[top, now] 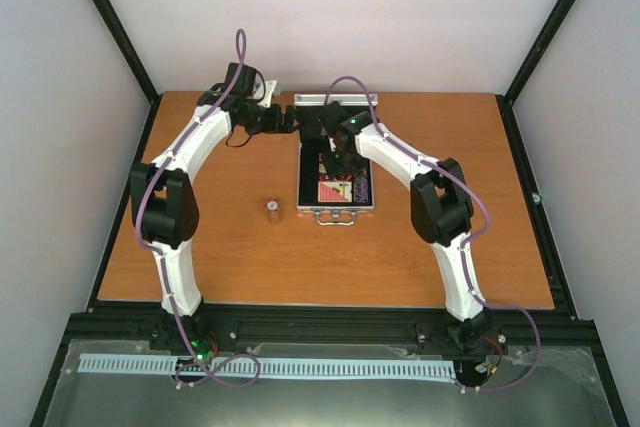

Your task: Pack up texas hold em set

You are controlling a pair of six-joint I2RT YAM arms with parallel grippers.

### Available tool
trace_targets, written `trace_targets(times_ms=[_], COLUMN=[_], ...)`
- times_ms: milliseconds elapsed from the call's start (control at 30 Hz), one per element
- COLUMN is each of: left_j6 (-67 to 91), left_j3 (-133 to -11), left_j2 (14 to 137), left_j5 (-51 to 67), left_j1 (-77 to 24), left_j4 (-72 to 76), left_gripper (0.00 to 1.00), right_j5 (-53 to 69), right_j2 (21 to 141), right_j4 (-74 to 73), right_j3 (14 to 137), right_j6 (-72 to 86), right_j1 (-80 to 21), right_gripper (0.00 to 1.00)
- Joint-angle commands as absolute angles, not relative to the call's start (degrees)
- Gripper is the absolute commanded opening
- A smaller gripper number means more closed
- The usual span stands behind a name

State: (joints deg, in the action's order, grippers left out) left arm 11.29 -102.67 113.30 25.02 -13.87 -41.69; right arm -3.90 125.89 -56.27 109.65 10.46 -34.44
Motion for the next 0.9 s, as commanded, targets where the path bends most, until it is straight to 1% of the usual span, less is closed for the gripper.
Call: trace_targets(times_ms=[0,200,300,400,500,633,767,867], left_j6=[10.05,10.02,10.02,10.06,10.11,10.32,10.46,10.46], left_j3=[-104.1,-104.41,-104.41,-104.36,-104.24,-104.32,-104.88,-105.28], left_j2=[111.49,111.93,112.14,112.28,112.26,111.98,111.47,110.82], left_j5=[24.86,25.01,24.97,25.14,25.2,25.35,25.57,25.44], left_j1=[-13.44,-13.45,-13.43,-13.4,-13.45,-13.45,-13.45,-13.45], left_j4=[-42.76,-42.9,-42.94,-42.81,-42.88,-42.72,-42.93,-43.12], left_gripper=[1.0,1.0,1.0,1.0,1.0,1.0,1.0,1.0], right_j5=[-2.47,-1.36,-1.29,-1.6,-1.78,-1.82,-0.88,0.07], right_j2=[127.94,129.76,130.53,130.86,130.04,128.27,125.38,121.97], right_j4=[-56.46,-55.03,-54.83,-54.63,-54.34,-54.72,-55.84,-56.99], right_j3=[110.95,109.73,109.68,109.58,109.66,110.19,110.12,109.07], right_j6=[9.44,9.93,9.94,9.89,10.12,9.87,9.49,9.3], right_j1=[-34.19,-34.1,-34.1,-34.1,-34.1,-34.1,-34.24,-35.07], right_gripper=[0.33,0.38,0.5,0.67,0.81,0.95,1.0,1.0])
